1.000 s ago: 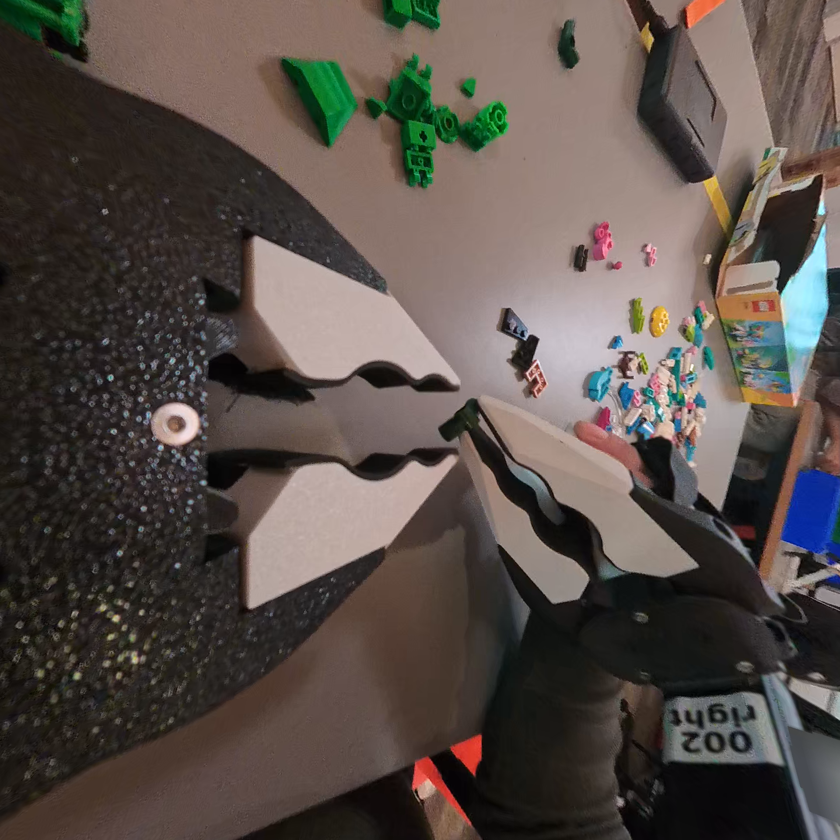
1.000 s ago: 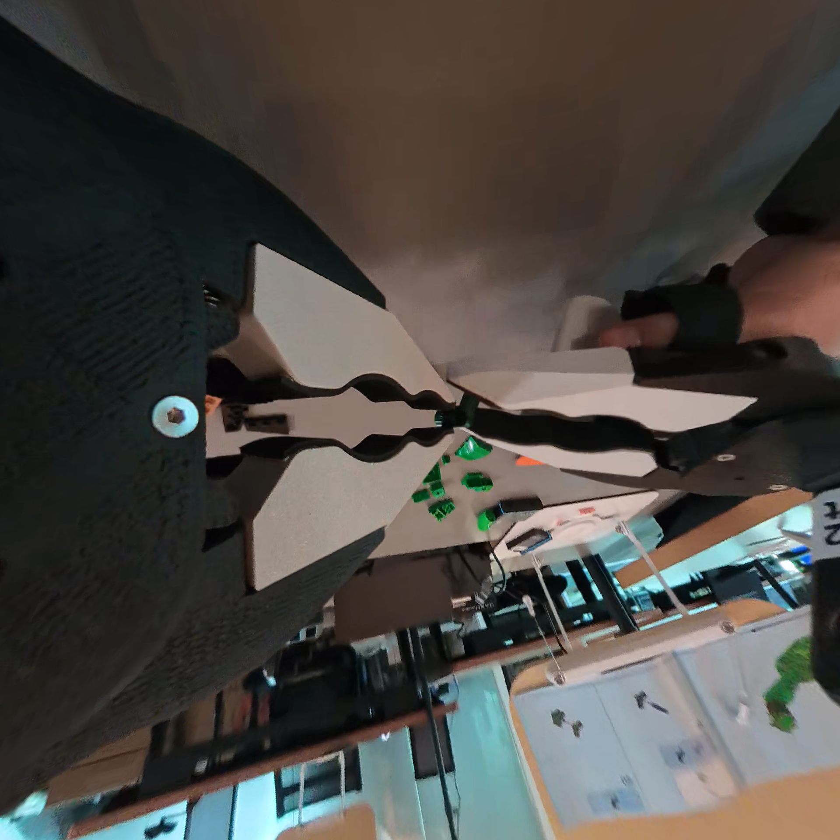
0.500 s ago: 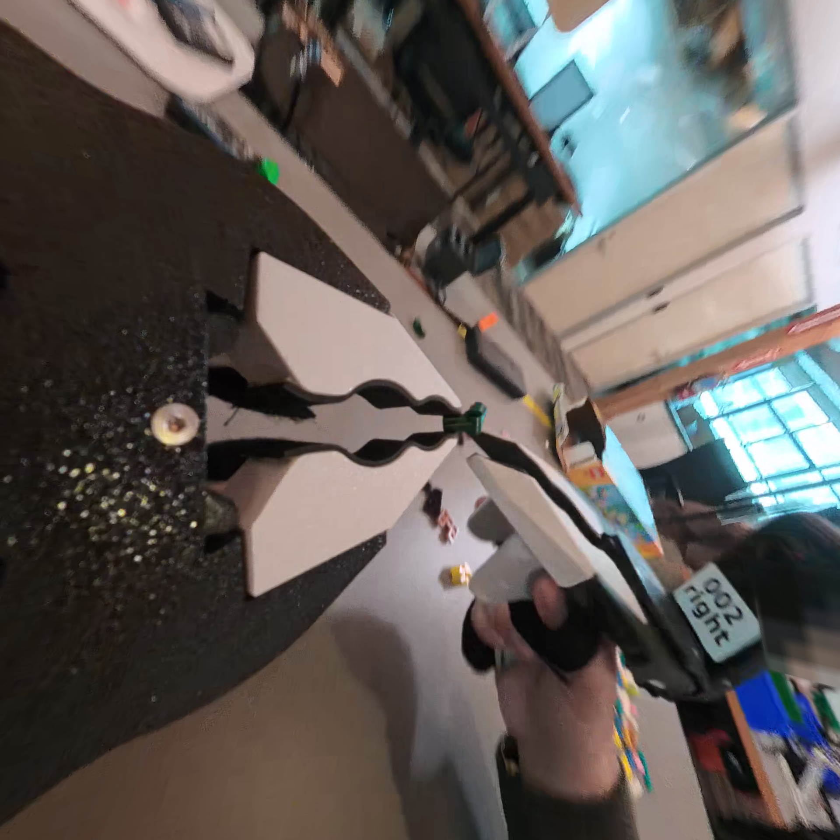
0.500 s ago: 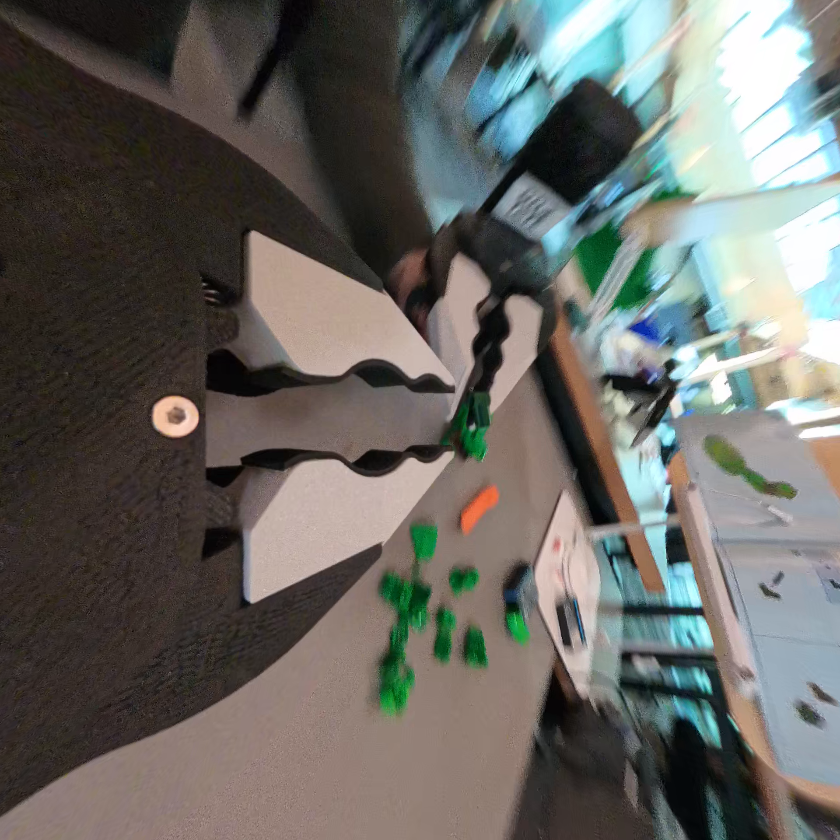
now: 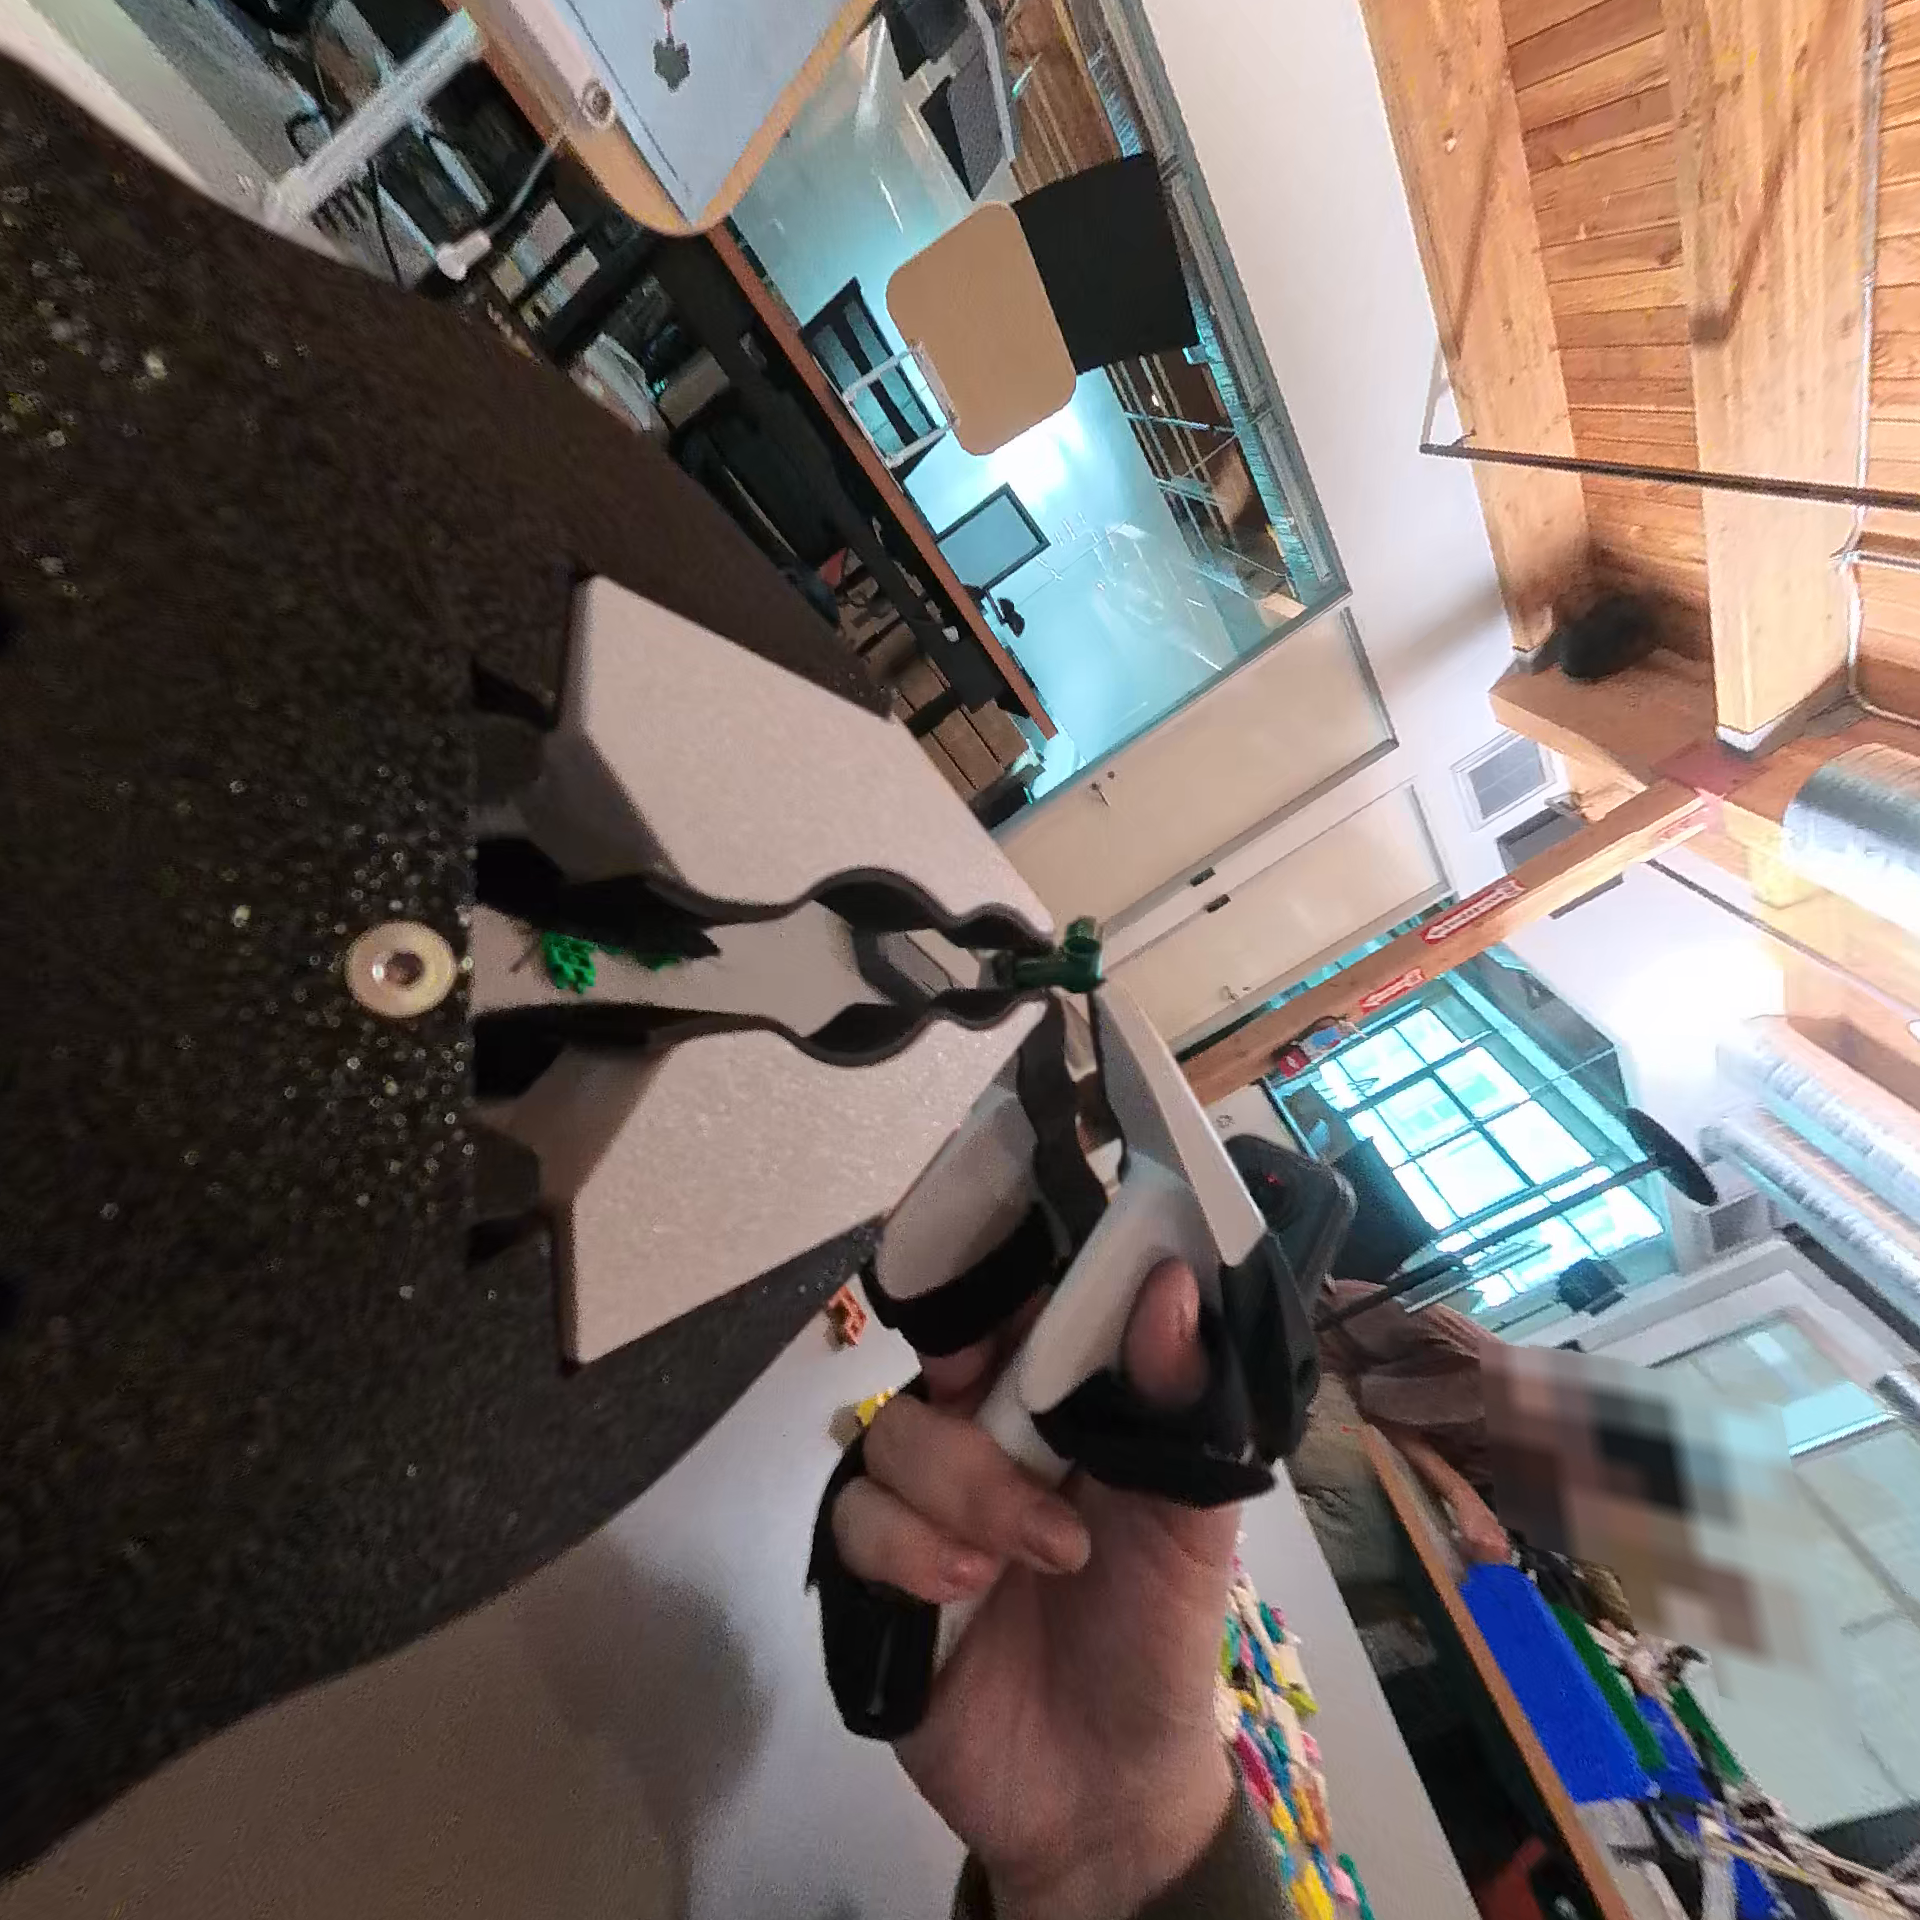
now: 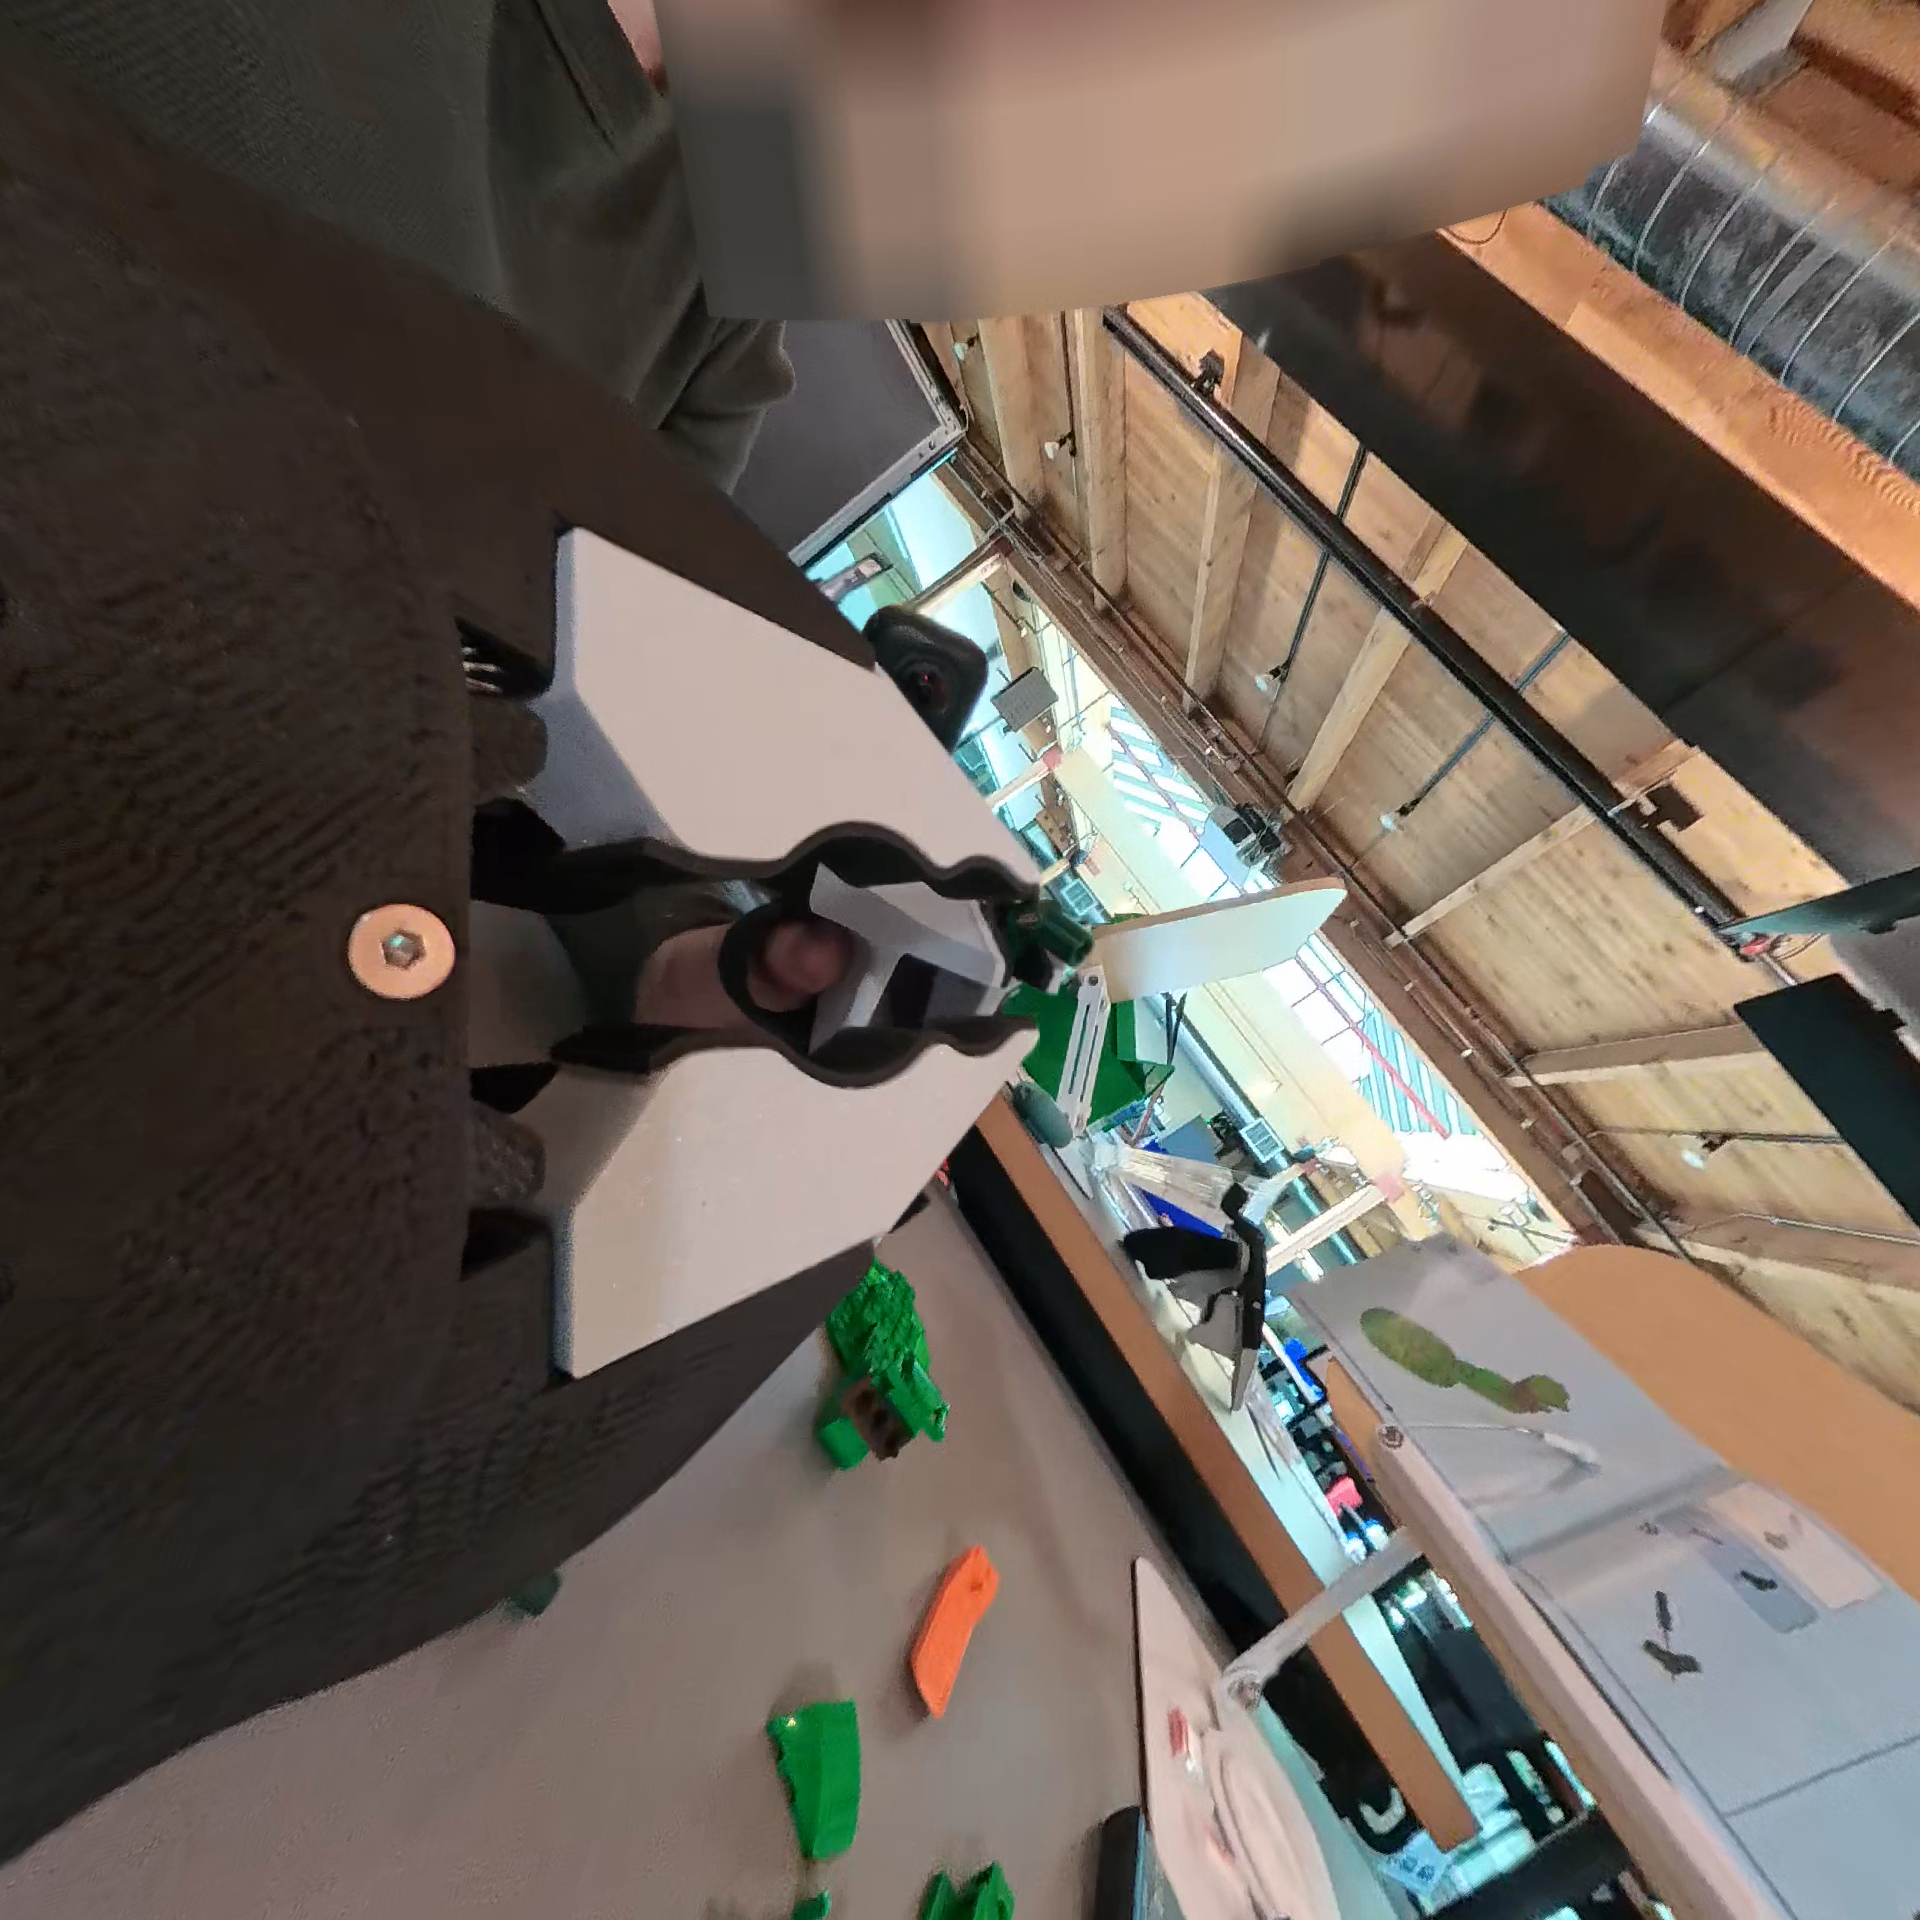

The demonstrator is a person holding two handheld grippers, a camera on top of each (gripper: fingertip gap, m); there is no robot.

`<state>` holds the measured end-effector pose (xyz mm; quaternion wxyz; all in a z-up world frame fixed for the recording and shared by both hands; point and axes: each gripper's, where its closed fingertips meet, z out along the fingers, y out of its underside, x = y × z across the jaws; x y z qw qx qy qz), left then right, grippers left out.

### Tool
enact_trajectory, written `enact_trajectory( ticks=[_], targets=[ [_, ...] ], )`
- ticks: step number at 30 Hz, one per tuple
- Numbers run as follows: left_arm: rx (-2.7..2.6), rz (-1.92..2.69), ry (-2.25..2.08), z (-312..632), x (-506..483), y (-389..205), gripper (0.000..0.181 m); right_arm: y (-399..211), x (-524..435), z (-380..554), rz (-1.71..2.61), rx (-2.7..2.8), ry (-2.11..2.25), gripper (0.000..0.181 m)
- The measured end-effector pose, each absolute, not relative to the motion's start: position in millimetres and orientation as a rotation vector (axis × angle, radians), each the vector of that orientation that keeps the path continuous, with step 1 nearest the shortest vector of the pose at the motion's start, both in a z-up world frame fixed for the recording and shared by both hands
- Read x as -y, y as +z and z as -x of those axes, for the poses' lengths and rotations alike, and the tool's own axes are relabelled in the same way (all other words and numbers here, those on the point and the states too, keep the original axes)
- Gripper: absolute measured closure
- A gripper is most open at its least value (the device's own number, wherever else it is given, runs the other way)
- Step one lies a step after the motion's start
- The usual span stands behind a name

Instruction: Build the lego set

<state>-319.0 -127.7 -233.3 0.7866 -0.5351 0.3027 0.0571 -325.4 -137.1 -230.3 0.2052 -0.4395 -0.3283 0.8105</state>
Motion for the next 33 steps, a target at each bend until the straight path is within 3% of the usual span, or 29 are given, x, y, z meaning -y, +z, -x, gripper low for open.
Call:
enact_trajectory(
  ticks=[11, 16, 33],
  targets=[
    [-0.612, 1.101, 0.164, 317, 133, -223, 0.177, -220, 141, 321, 1.087, 0.956, 2.043, 0.165],
    [-0.593, 1.077, -0.062, 310, 141, -218, 0.177, -212, 149, 316, 0.988, 0.989, 1.988, 0.168],
    [-0.650, 0.997, -0.141, 297, 151, -216, 0.177, -202, 158, 311, 1.051, 0.918, 2.406, 0.168]
  ],
)
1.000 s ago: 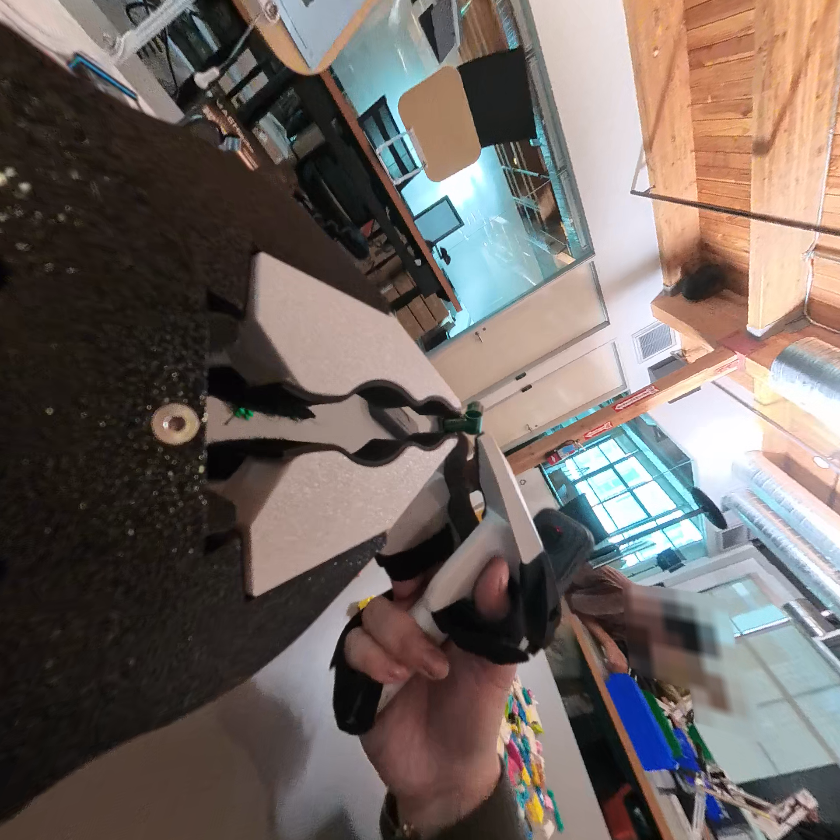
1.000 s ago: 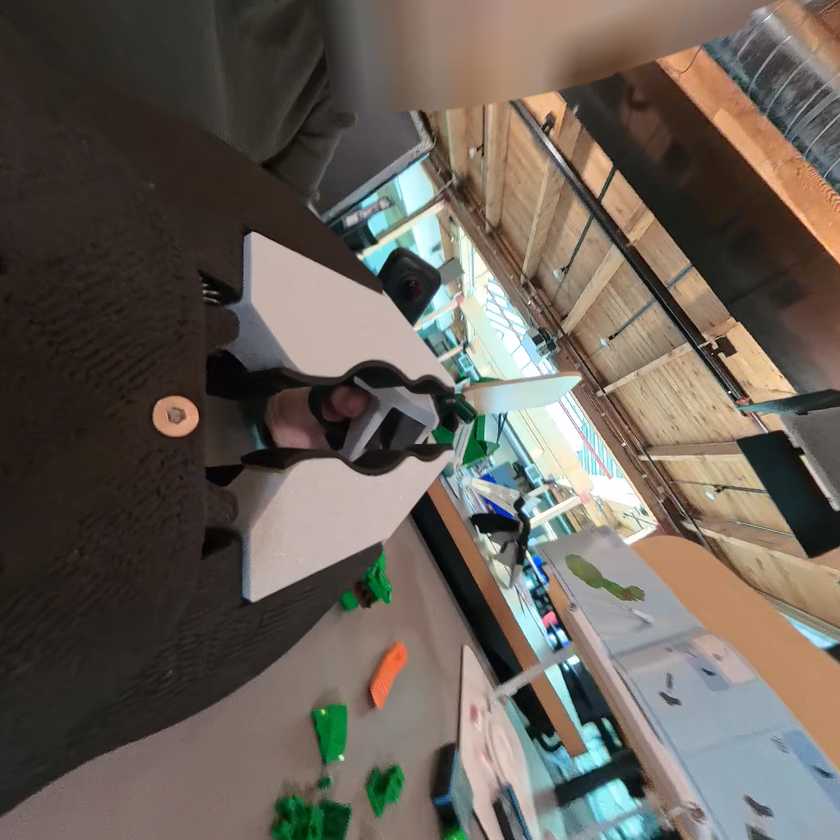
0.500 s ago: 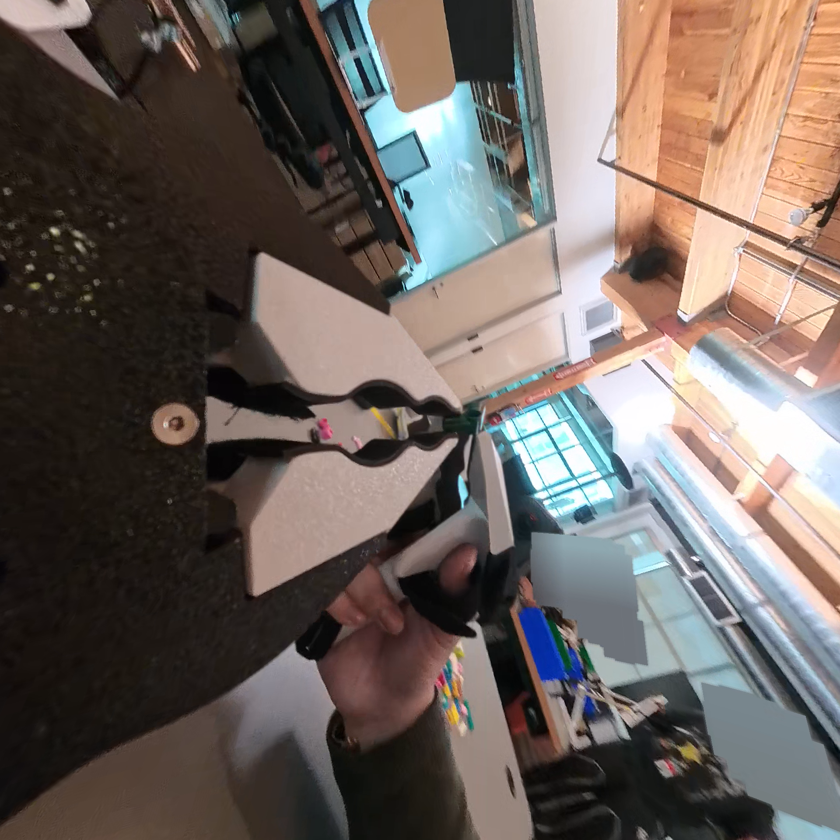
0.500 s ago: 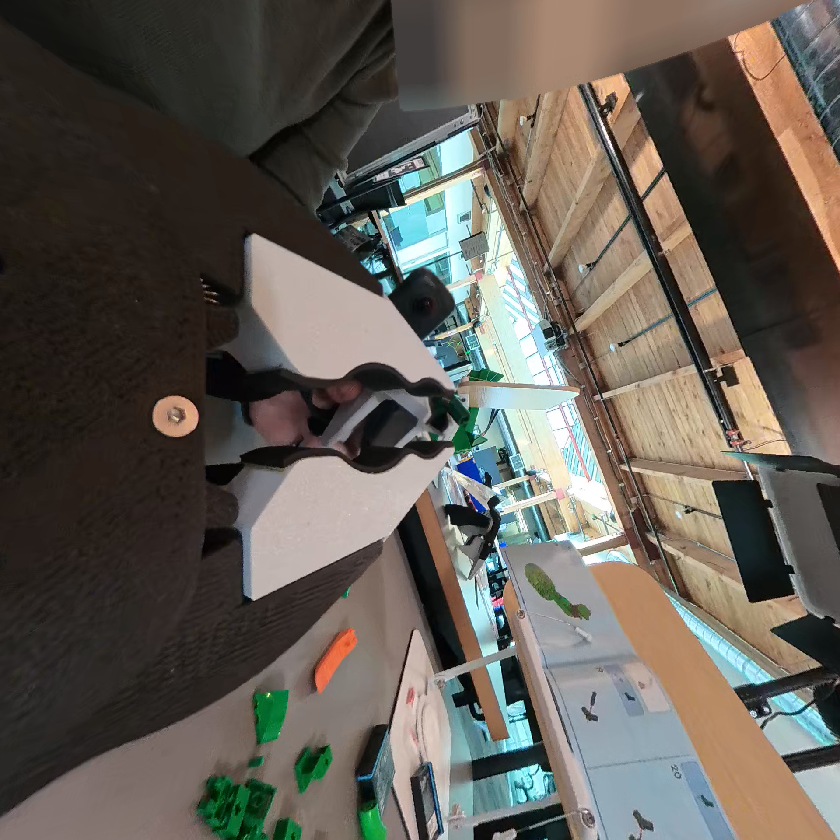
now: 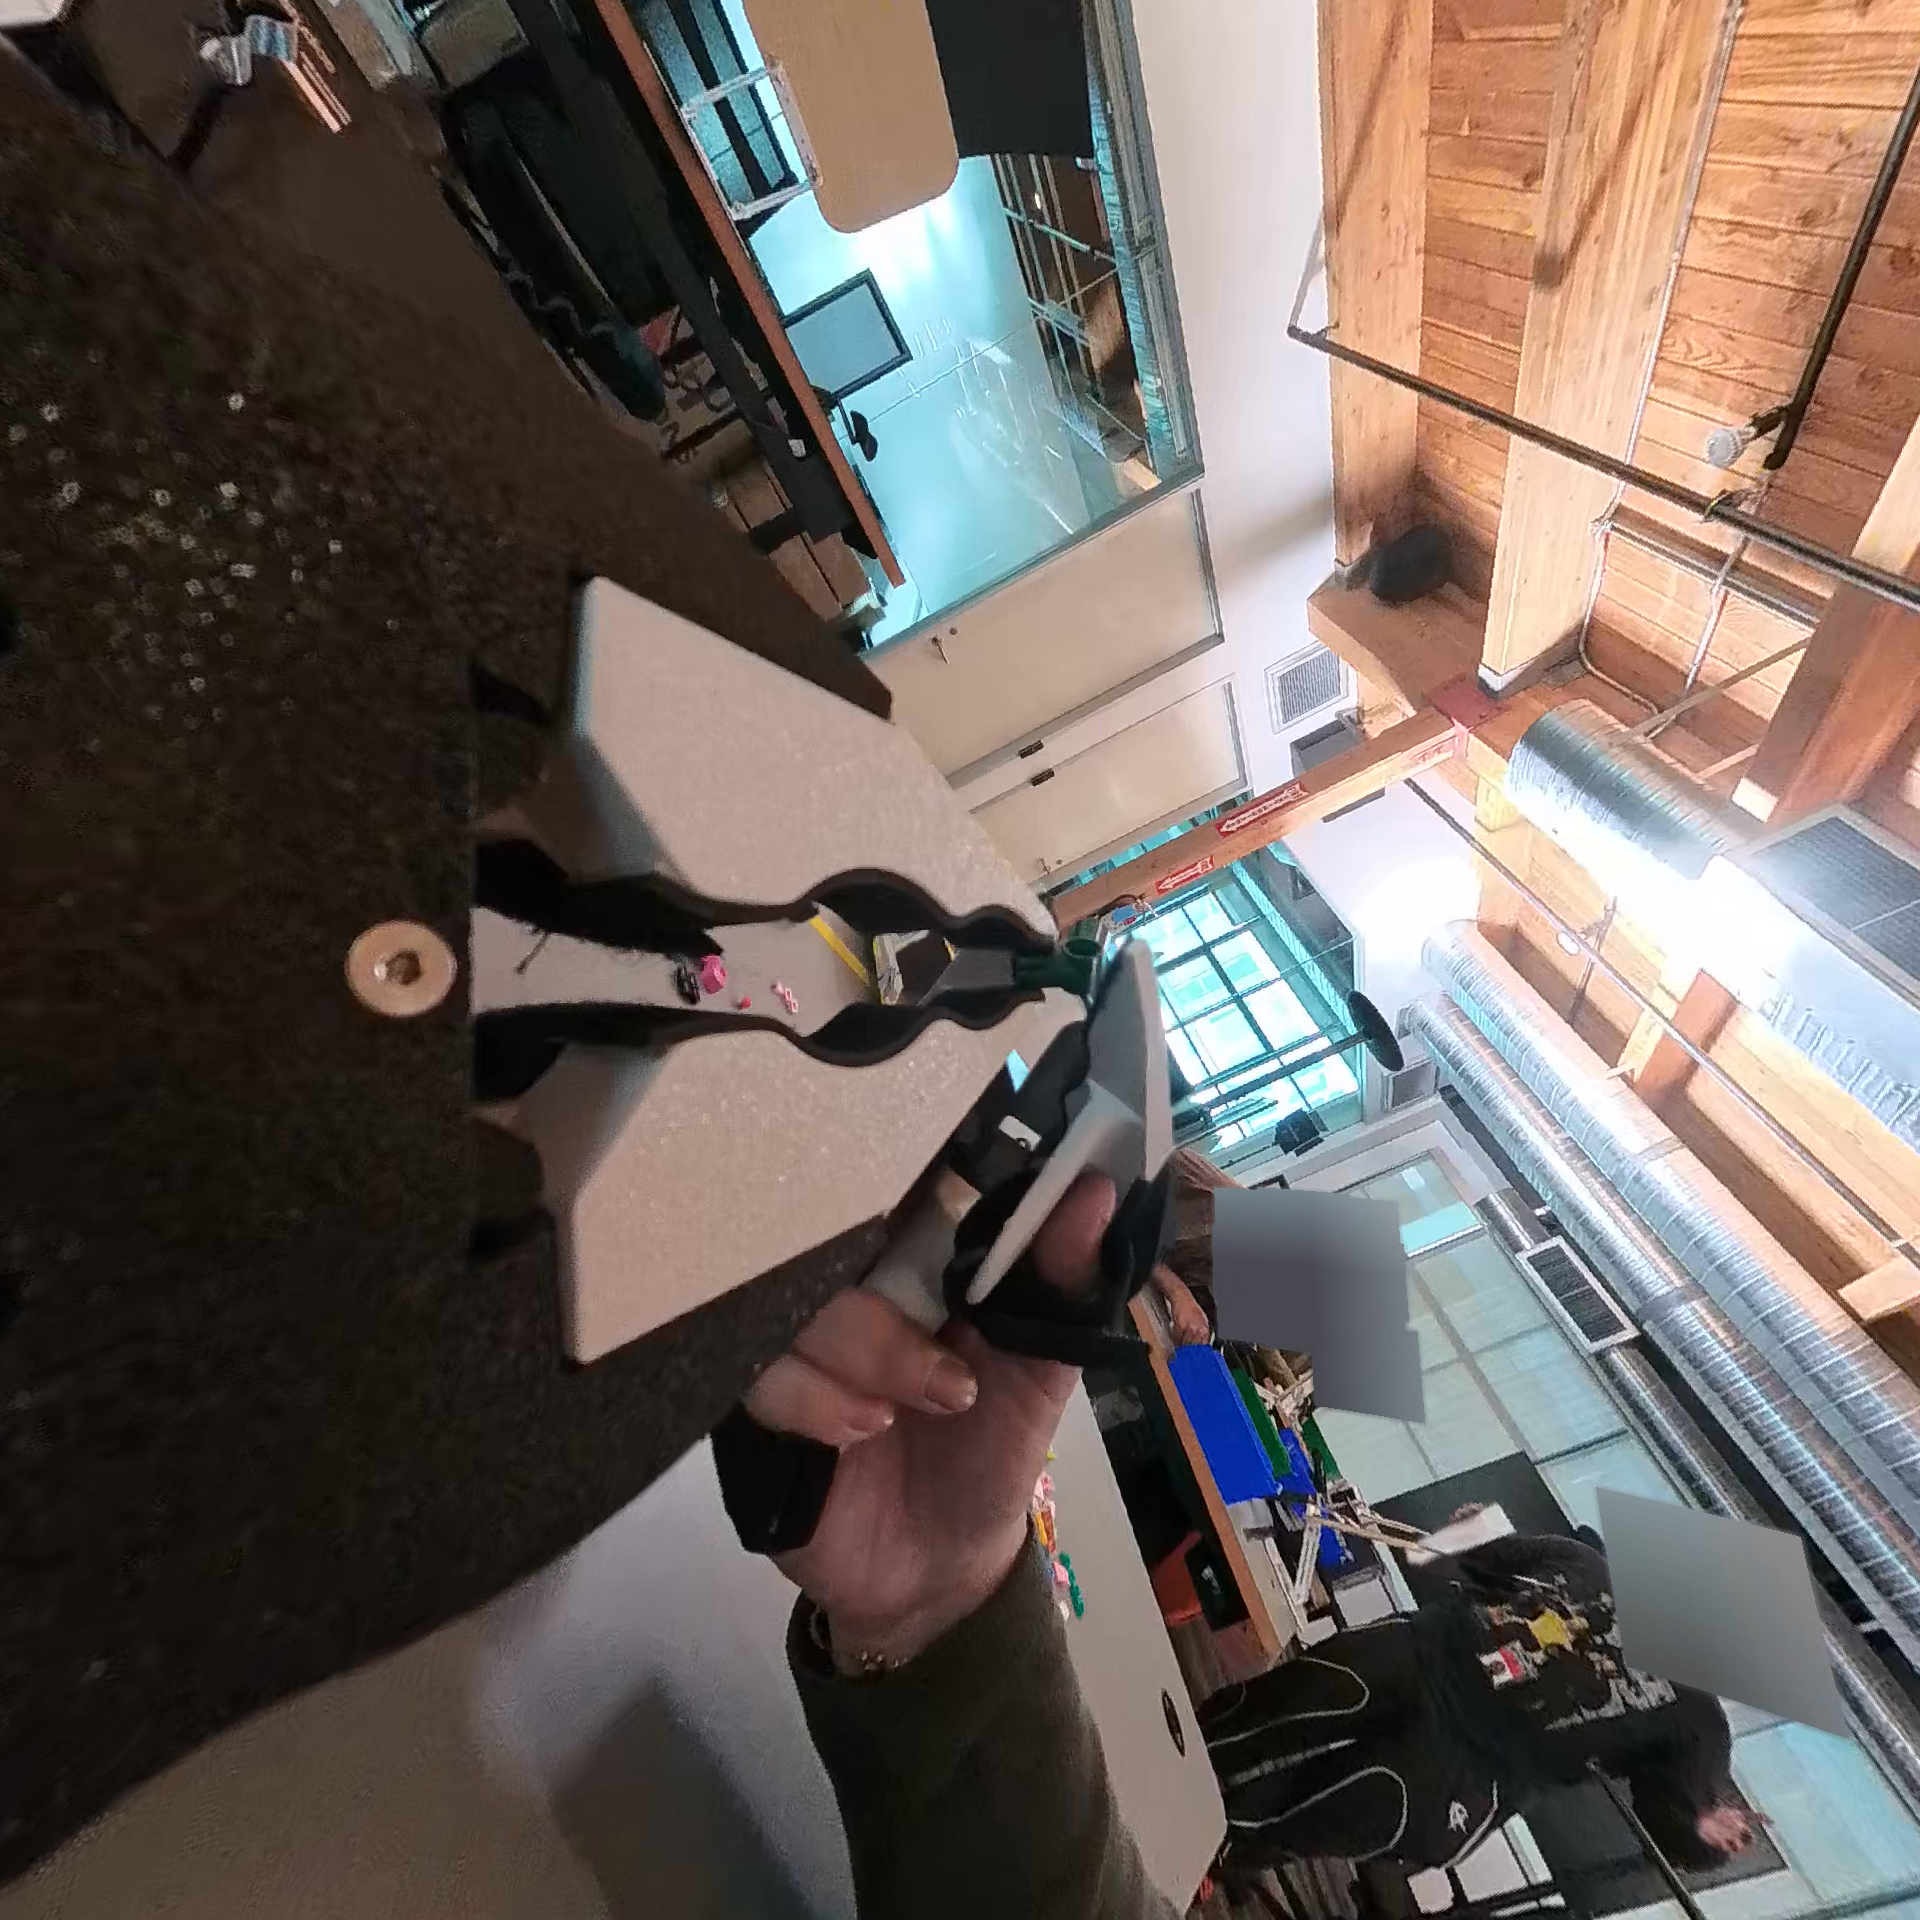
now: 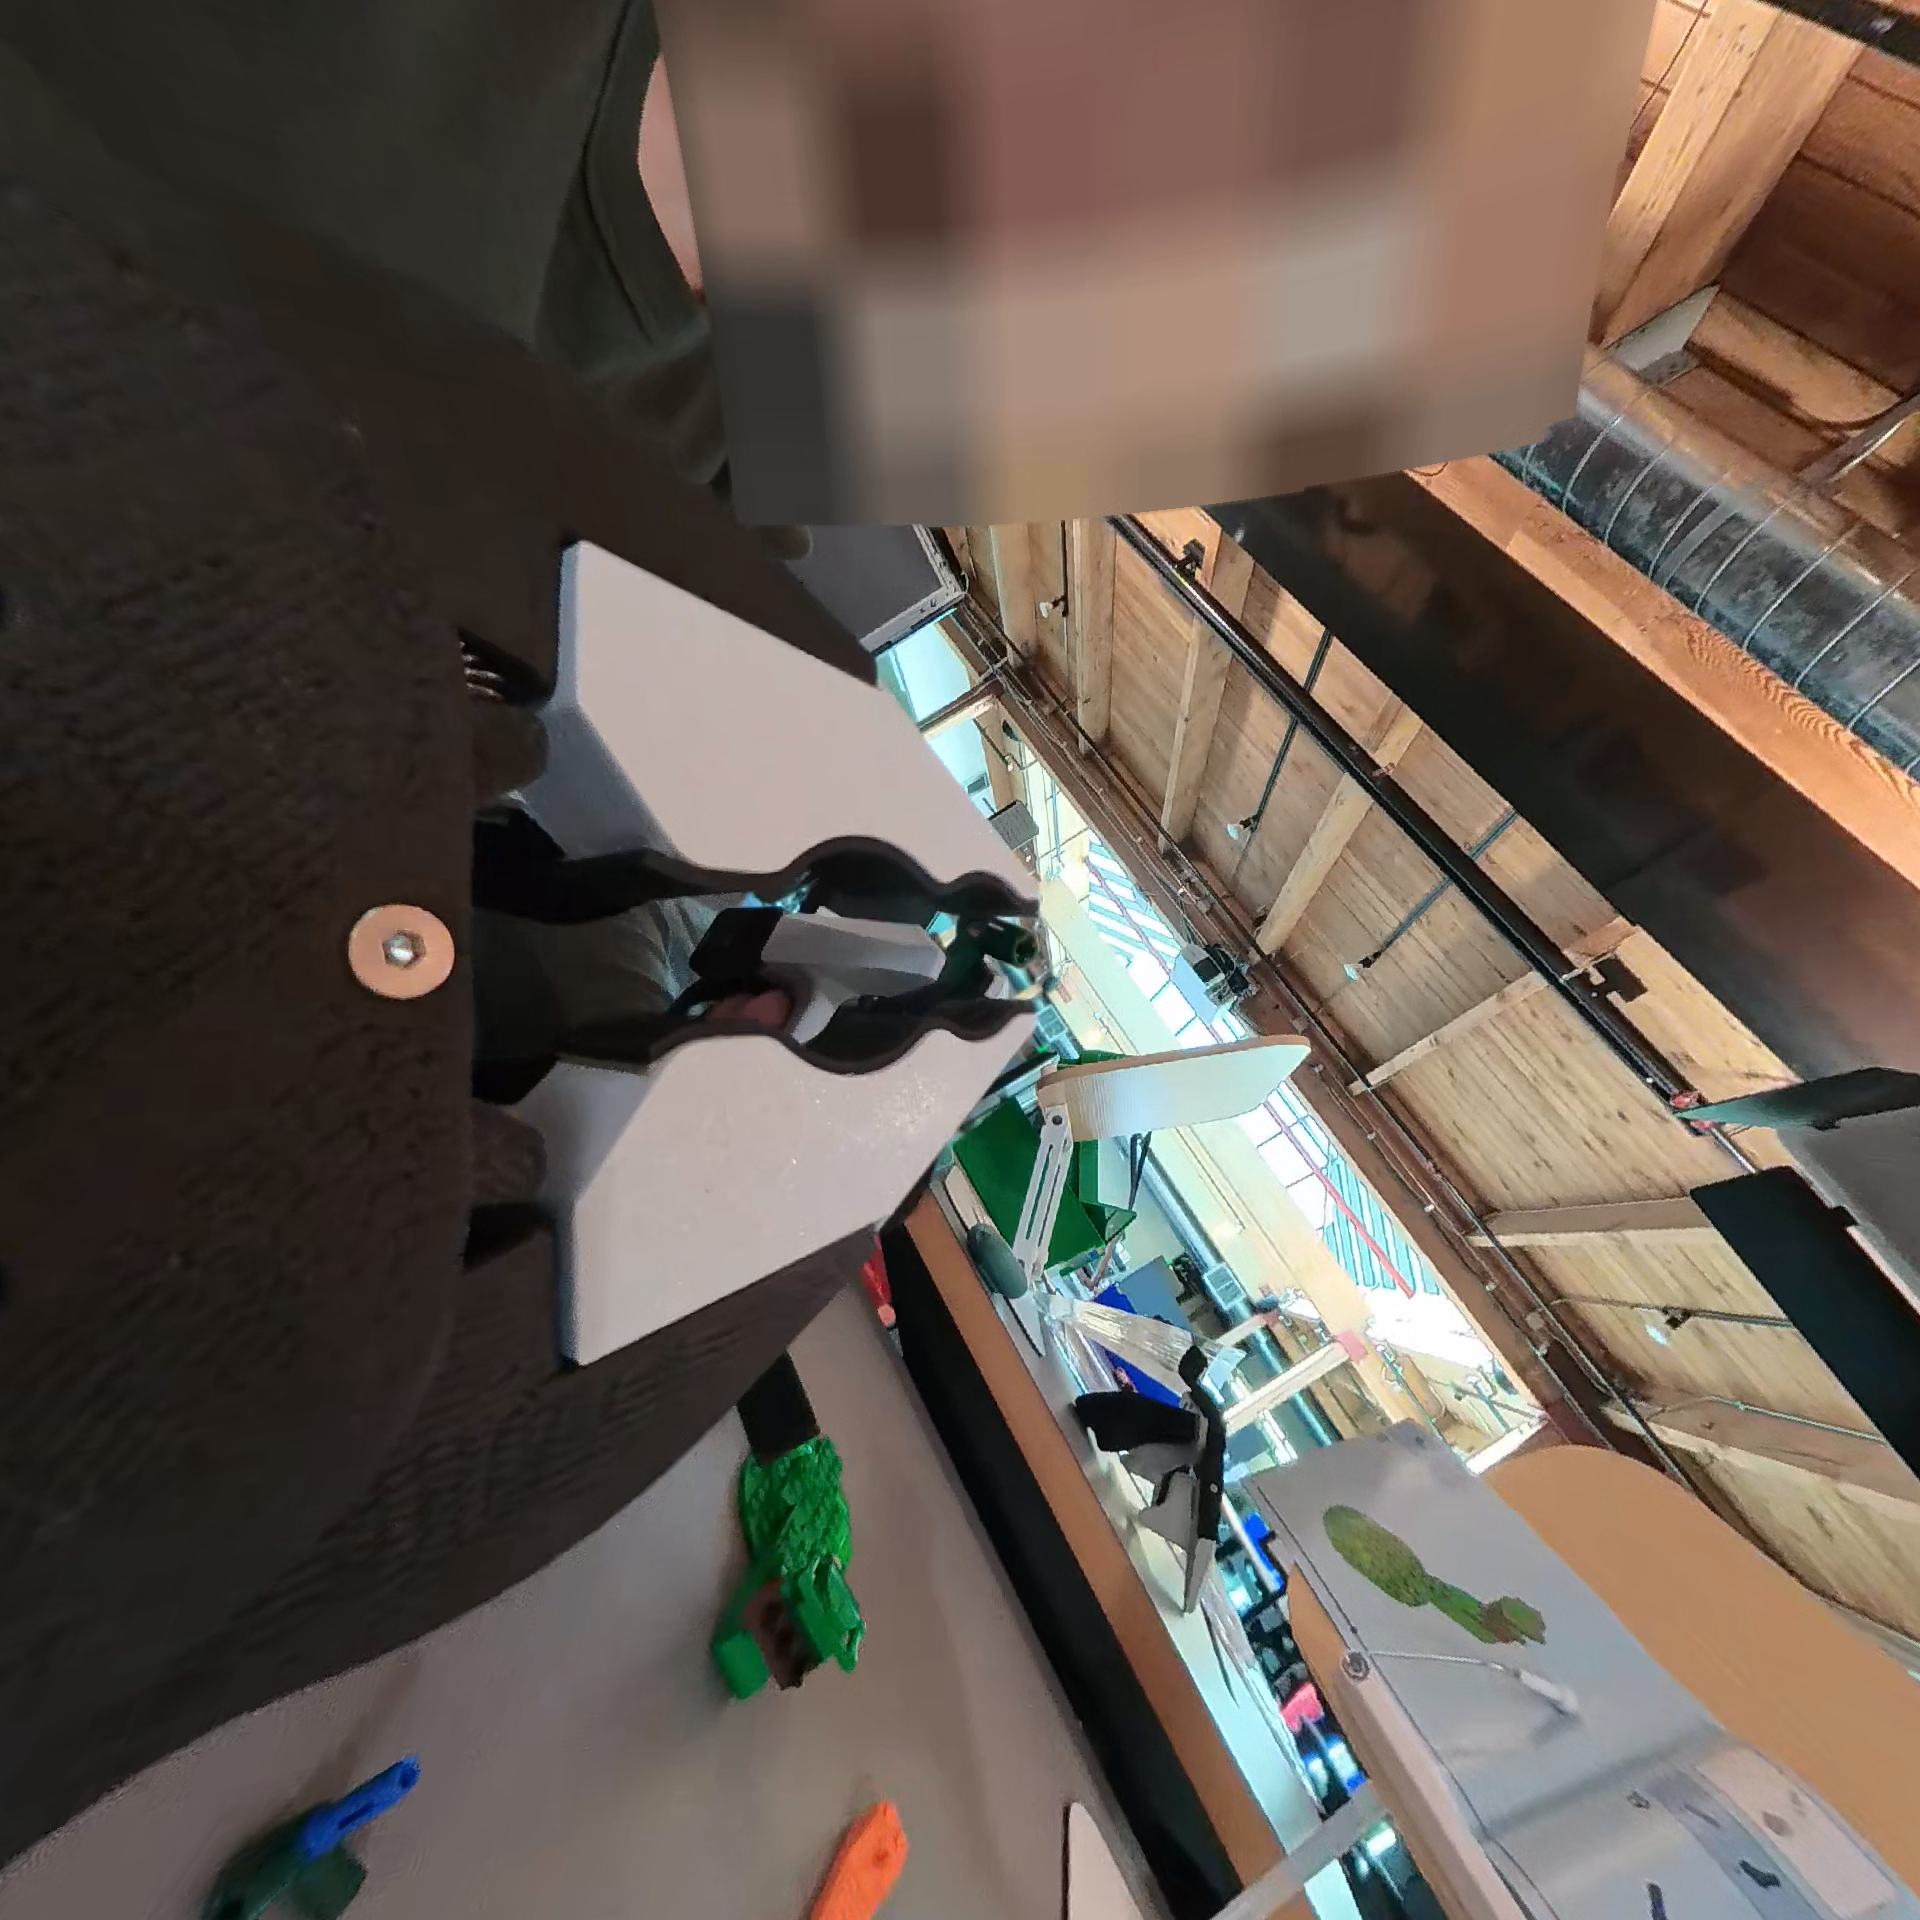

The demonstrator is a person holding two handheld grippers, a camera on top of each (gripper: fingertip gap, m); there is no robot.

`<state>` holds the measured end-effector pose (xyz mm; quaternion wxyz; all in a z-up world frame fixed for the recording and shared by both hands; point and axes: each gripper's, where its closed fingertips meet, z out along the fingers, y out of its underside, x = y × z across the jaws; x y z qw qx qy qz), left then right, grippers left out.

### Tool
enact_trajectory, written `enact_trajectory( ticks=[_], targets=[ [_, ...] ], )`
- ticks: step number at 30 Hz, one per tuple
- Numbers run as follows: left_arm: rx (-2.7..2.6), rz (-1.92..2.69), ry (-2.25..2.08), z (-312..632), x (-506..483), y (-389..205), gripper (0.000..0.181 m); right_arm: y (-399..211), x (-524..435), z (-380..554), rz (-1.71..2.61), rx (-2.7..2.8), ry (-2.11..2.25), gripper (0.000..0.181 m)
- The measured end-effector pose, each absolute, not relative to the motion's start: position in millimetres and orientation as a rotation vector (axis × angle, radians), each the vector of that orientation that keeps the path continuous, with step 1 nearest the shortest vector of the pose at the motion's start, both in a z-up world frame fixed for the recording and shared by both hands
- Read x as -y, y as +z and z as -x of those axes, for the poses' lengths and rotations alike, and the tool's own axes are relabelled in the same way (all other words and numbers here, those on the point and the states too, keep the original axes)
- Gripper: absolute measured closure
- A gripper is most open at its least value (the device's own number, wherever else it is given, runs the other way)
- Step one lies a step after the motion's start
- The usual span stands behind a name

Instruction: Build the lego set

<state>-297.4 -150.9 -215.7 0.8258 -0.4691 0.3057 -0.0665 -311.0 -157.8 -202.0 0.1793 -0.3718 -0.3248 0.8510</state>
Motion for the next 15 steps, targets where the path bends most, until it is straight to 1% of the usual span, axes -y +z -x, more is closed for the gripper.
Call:
enact_trajectory(
  ticks=[3, 4, 7, 9, 10, 13, 15],
  targets=[
    [-0.658, 0.998, -0.129, 297, 151, -217, 0.177, -203, 157, 311, 1.071, 0.910, 2.461, 0.171],
    [-0.657, 1.005, -0.130, 297, 150, -218, 0.177, -203, 156, 310, 1.072, 0.904, 2.471, 0.175],
    [-0.670, 1.064, -0.179, 298, 146, -225, 0.176, -208, 152, 310, 1.079, 0.966, 2.369, 0.177],
    [-0.717, 1.176, -0.183, 305, 136, -242, 0.150, -216, 142, 310, 1.125, 1.021, 2.251, 0.176],
    [-0.750, 1.269, -0.184, 310, 130, -255, 0.143, -224, 135, 311, 1.167, 1.064, 2.163, 0.176],
    [-0.791, 1.558, -0.254, 324, 117, -297, 0.133, -255, 116, 313, 1.320, 1.229, 1.858, 0.176],
    [-0.805, 1.702, -0.316, 328, 116, -320, 0.132, -288, 106, 314, 1.445, 1.403, 1.575, 0.176]
  ],
)
